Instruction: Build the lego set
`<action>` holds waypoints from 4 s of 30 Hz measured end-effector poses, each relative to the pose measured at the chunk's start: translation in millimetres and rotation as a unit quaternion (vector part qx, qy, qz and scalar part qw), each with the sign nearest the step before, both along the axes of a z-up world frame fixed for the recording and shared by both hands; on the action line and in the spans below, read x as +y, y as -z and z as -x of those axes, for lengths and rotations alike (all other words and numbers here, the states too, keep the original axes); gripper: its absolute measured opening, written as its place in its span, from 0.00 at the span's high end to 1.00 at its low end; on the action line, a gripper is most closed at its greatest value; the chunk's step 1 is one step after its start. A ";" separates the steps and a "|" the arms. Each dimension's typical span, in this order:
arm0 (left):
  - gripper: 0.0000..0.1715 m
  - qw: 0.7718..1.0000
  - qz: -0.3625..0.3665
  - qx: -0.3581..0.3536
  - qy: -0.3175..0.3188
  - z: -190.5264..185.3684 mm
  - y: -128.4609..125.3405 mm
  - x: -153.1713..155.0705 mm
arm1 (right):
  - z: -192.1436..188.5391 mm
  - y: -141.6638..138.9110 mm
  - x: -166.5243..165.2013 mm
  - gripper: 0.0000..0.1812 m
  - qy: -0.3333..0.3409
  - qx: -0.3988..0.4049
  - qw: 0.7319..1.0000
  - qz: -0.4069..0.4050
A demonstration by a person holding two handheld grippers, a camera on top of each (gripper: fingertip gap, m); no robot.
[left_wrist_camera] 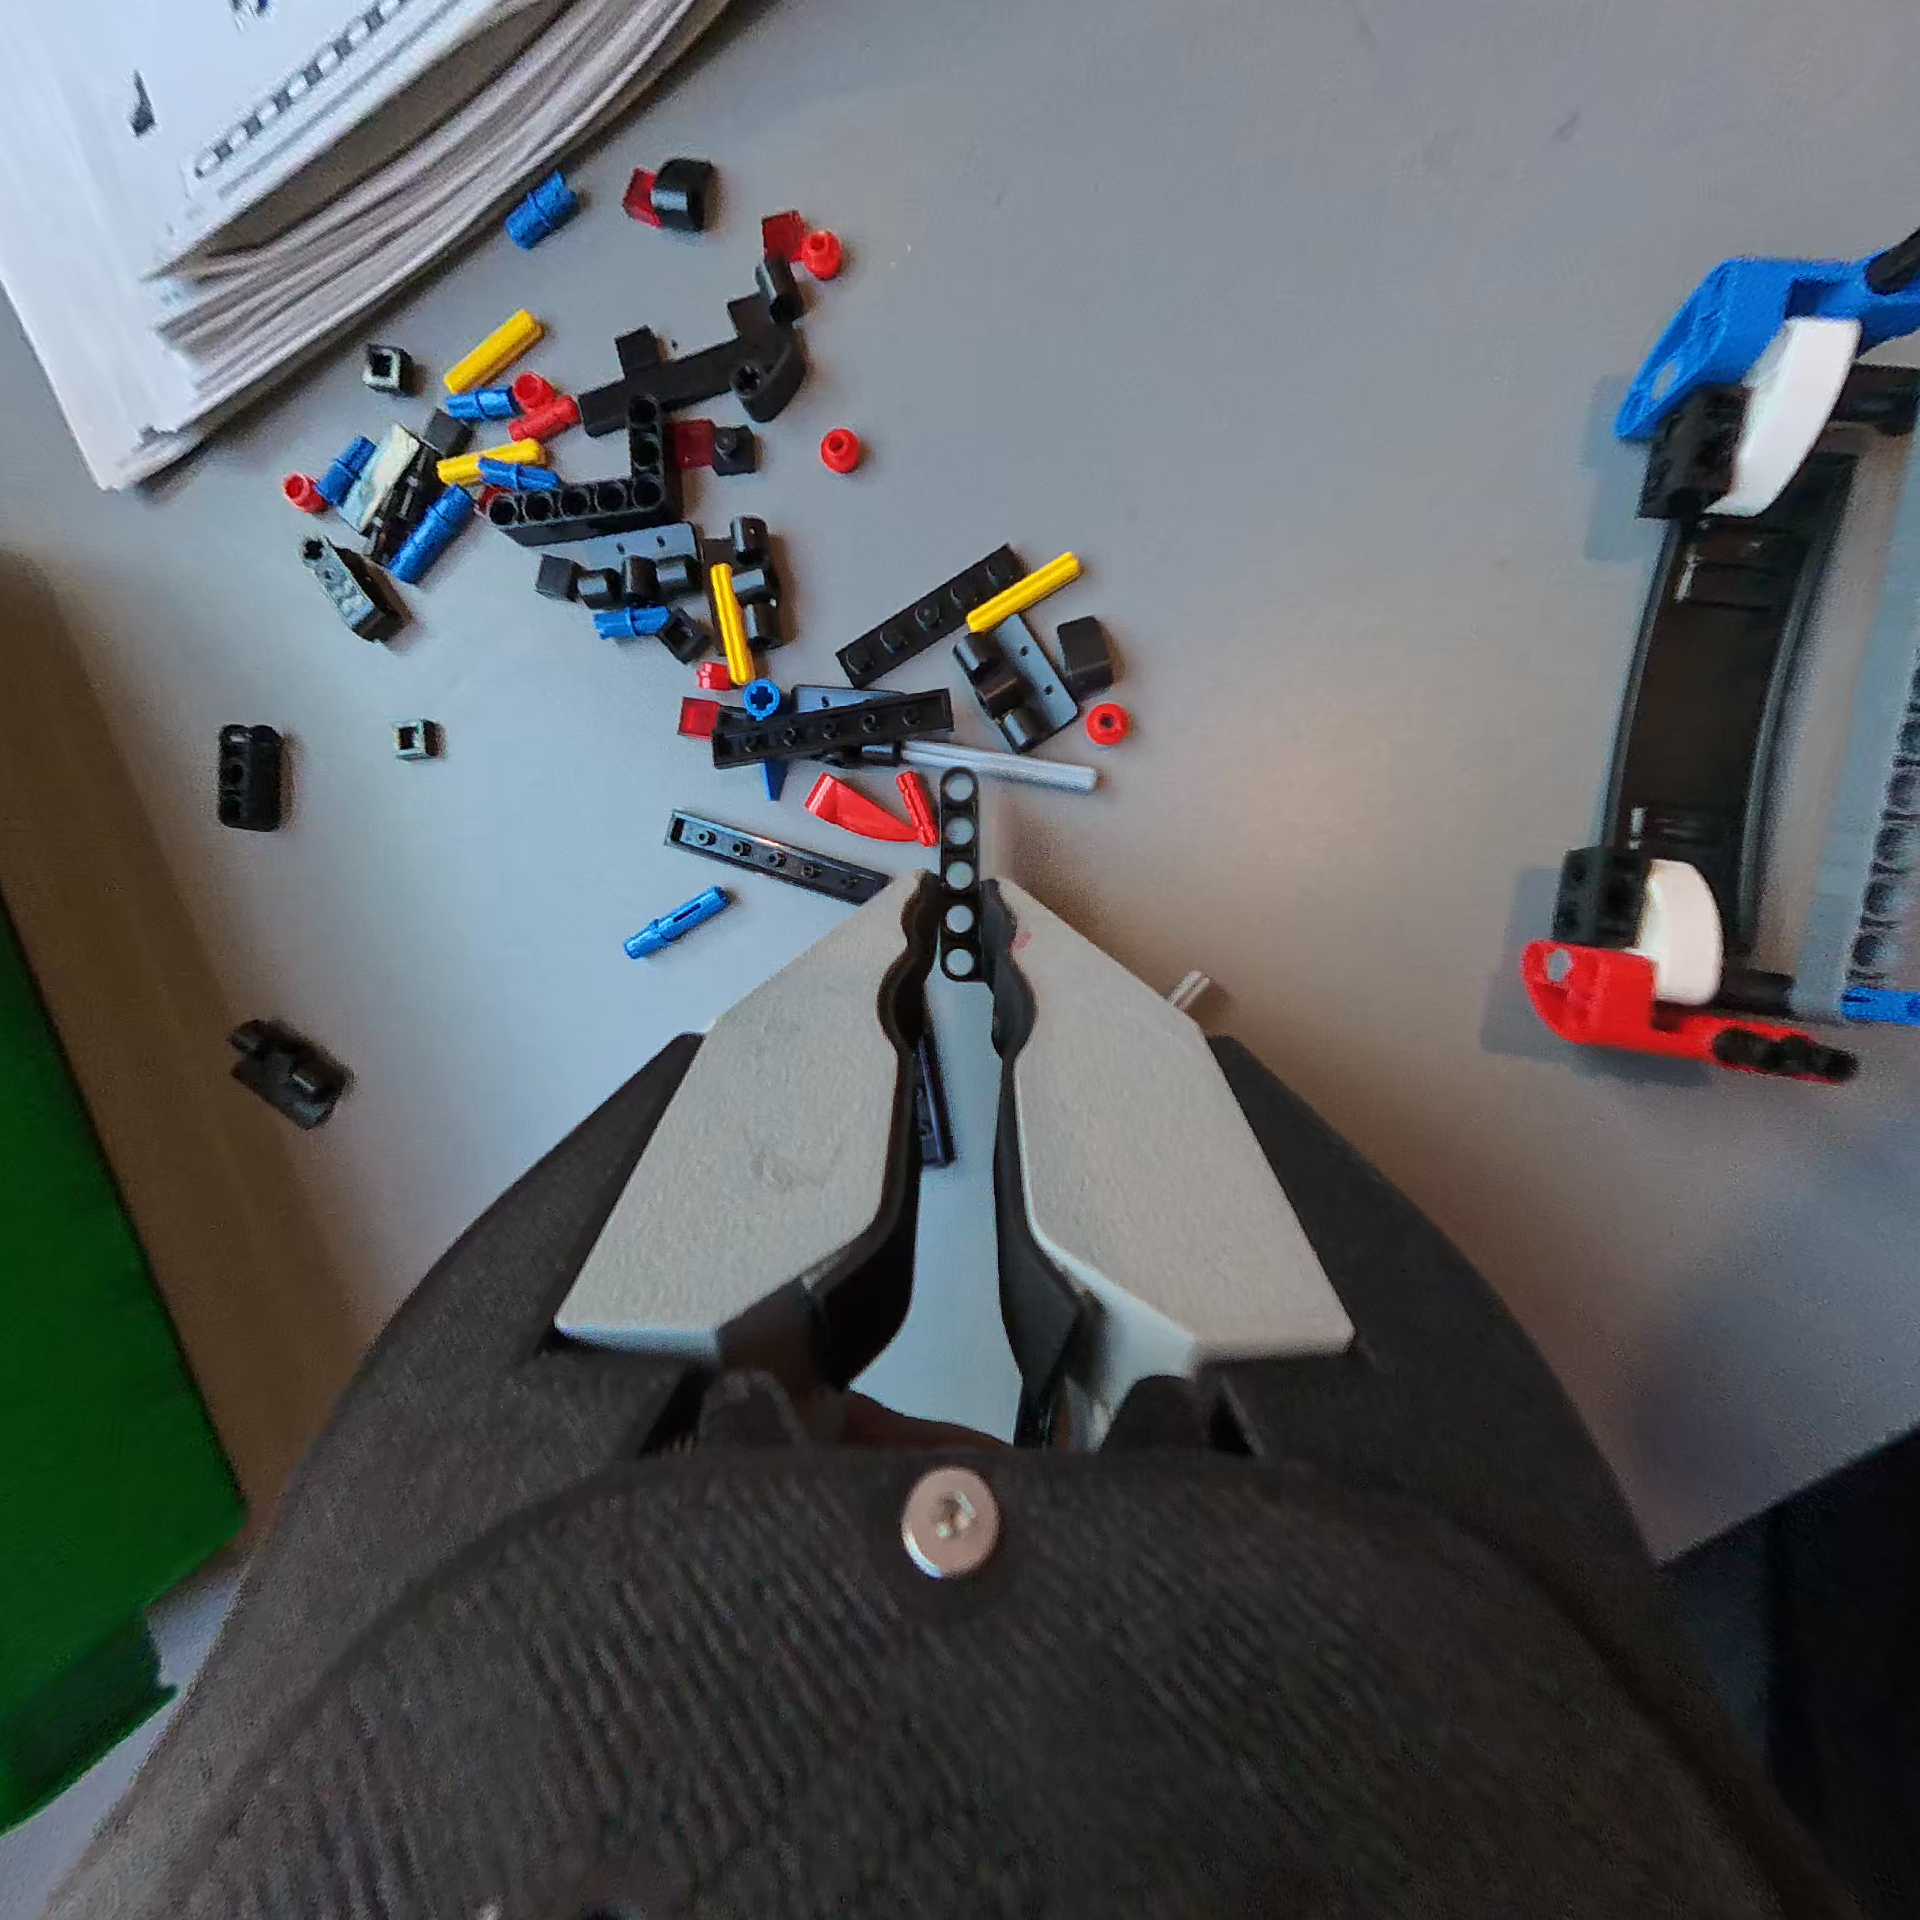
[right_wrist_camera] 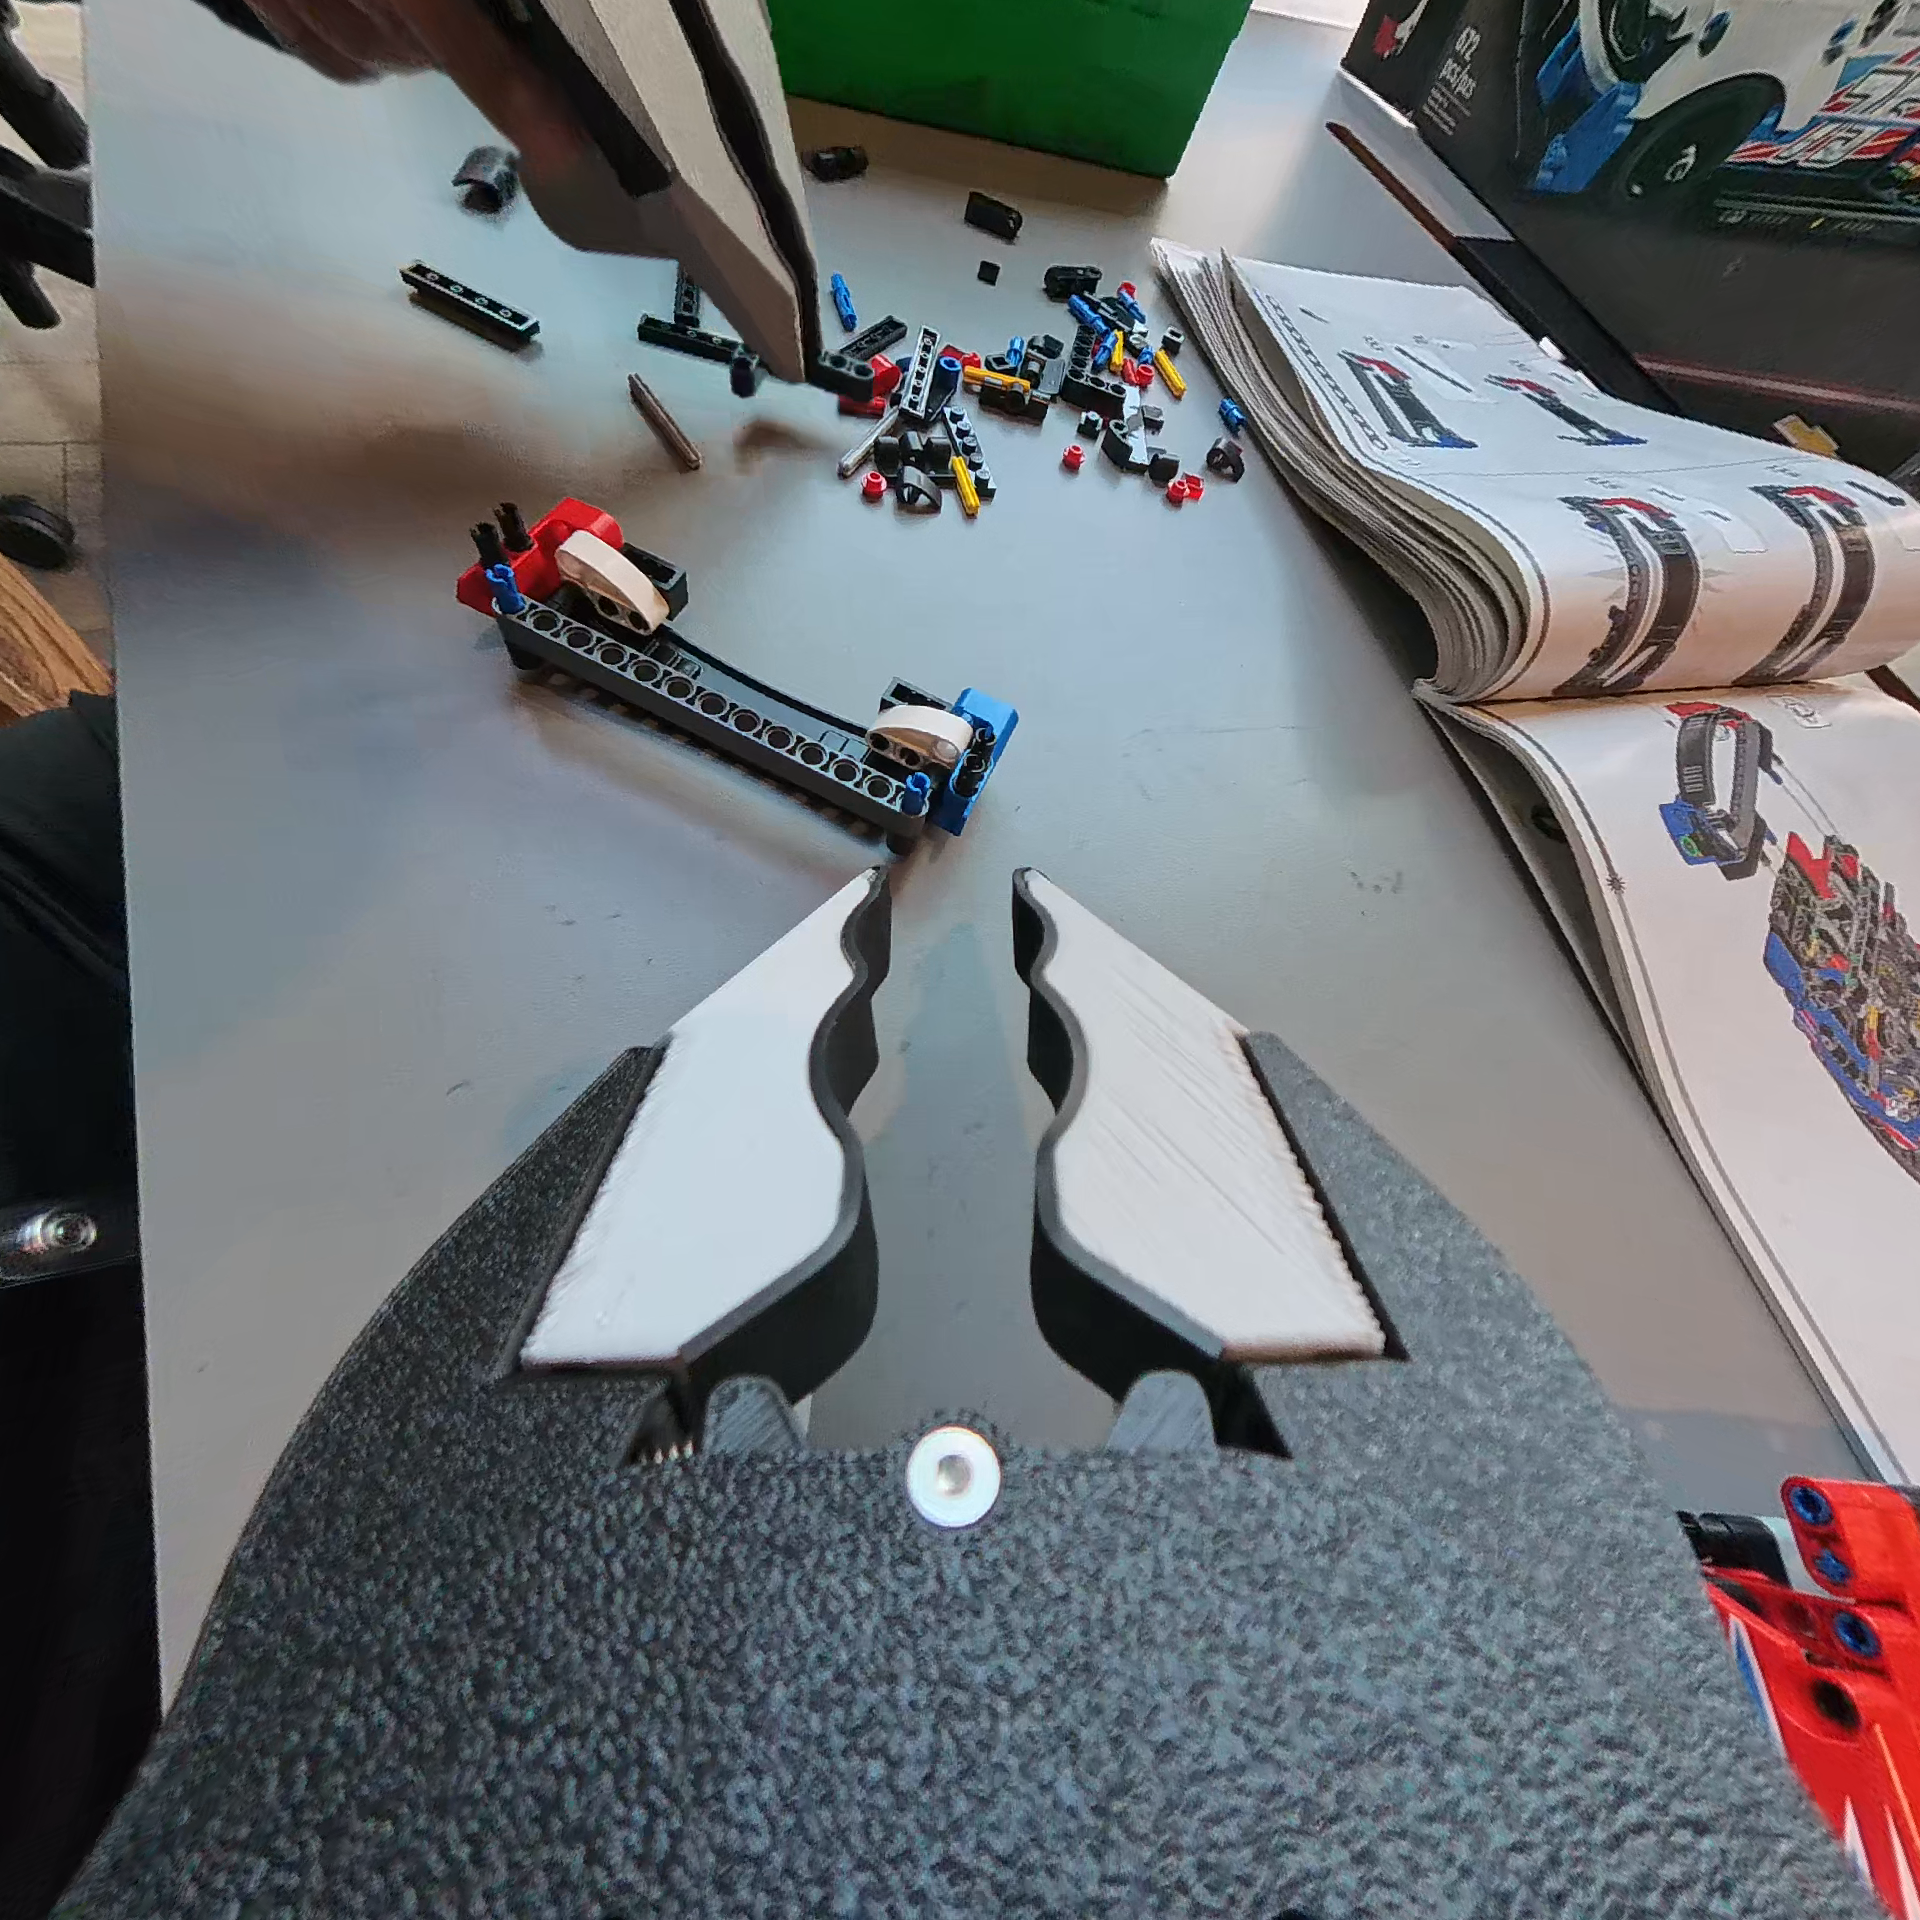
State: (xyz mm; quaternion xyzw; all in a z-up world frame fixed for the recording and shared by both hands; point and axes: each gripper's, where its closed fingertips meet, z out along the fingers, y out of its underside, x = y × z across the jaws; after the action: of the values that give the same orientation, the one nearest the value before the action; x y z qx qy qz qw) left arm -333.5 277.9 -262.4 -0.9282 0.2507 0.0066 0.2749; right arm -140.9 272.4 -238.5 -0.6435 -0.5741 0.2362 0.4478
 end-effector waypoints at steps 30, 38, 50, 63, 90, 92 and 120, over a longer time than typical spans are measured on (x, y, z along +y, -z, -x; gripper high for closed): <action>0.89 0.974 0.055 -0.066 0.209 -152.8 -7.2 72.9 | -0.2 0.0 -3.5 0.87 -0.011 0.000 1.000 -0.001; 0.91 0.995 -0.014 -0.041 0.094 -27.5 -70.6 99.1 | -0.1 1.5 -2.8 0.87 -0.009 -0.005 1.000 0.000; 0.91 0.980 0.026 0.070 0.185 24.4 -15.6 100.7 | -0.3 2.9 -0.3 0.87 -0.001 -0.009 1.000 -0.001; 0.91 0.864 0.082 0.242 0.433 19.6 -5.7 102.0 | -0.3 1.9 -1.1 0.87 -0.003 -0.006 1.000 -0.001; 0.97 0.814 0.009 0.224 0.536 -115.8 -50.3 77.7 | 0.4 1.5 -3.1 0.87 -0.008 -0.006 1.000 -0.007; 0.97 0.804 0.002 0.219 0.553 -138.6 -50.0 74.8 | 0.6 -0.5 -6.0 0.88 -0.016 0.000 1.000 -0.013; 0.74 0.936 -0.019 0.034 0.349 -152.3 -32.8 16.6 | -61.8 -10.0 22.5 0.87 0.030 0.022 0.996 0.079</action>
State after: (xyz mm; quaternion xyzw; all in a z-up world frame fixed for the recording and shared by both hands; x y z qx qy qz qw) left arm -181.2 294.4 -229.6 -0.7759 0.5682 -0.0538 0.2688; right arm -79.1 294.9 -228.5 -0.6883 -0.5241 0.2817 0.4148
